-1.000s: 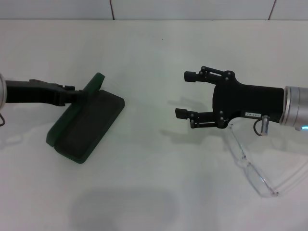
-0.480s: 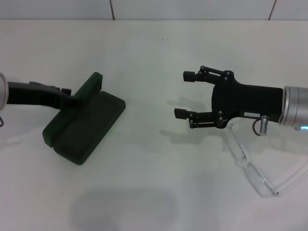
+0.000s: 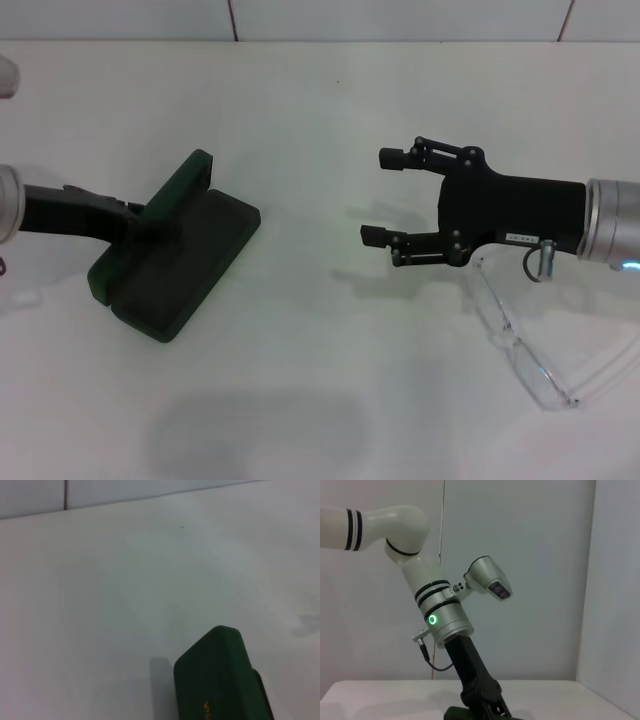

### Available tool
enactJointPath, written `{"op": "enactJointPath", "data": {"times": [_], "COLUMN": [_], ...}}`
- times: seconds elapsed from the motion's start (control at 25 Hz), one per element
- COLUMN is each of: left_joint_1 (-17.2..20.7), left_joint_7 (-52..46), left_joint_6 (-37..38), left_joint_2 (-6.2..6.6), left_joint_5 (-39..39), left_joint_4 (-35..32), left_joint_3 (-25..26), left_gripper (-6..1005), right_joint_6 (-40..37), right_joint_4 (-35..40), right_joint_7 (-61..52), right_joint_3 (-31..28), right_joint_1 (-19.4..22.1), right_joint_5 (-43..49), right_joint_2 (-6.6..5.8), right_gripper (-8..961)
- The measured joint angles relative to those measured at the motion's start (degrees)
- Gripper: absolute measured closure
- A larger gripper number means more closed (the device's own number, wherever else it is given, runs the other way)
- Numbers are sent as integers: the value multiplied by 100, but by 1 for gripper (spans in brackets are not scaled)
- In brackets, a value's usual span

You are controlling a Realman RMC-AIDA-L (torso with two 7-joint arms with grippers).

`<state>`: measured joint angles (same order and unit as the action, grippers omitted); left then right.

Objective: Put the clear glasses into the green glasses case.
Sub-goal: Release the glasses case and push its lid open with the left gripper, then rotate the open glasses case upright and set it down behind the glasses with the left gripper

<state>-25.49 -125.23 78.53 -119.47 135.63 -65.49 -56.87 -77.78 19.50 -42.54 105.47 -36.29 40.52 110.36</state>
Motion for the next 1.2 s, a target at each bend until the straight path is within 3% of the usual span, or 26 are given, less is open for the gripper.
{"op": "enactJointPath", "data": {"times": [0.16, 0.6, 1.2], "left_joint_1": [-31, -94, -155], "left_joint_7": [-131, -194, -202], "left_joint_6": [-4, -35, -209], "left_joint_2": [20, -1, -2], "left_joint_5": [77, 270, 426], "left_joint_4": [-23, -262, -975], "left_joint_3": [-123, -165, -962], "left_gripper": [392, 698, 793], "right_joint_6": [1, 0, -40], "right_joint_4": [-7, 2, 9], "right_joint_7": [4, 9, 128], "right_joint_3": [0, 0, -84], "right_joint_1": [-3, 32, 134], "right_joint_5": [0, 0, 0], "right_joint_2": [12, 21, 40], "right_gripper": [85, 85, 85]}}
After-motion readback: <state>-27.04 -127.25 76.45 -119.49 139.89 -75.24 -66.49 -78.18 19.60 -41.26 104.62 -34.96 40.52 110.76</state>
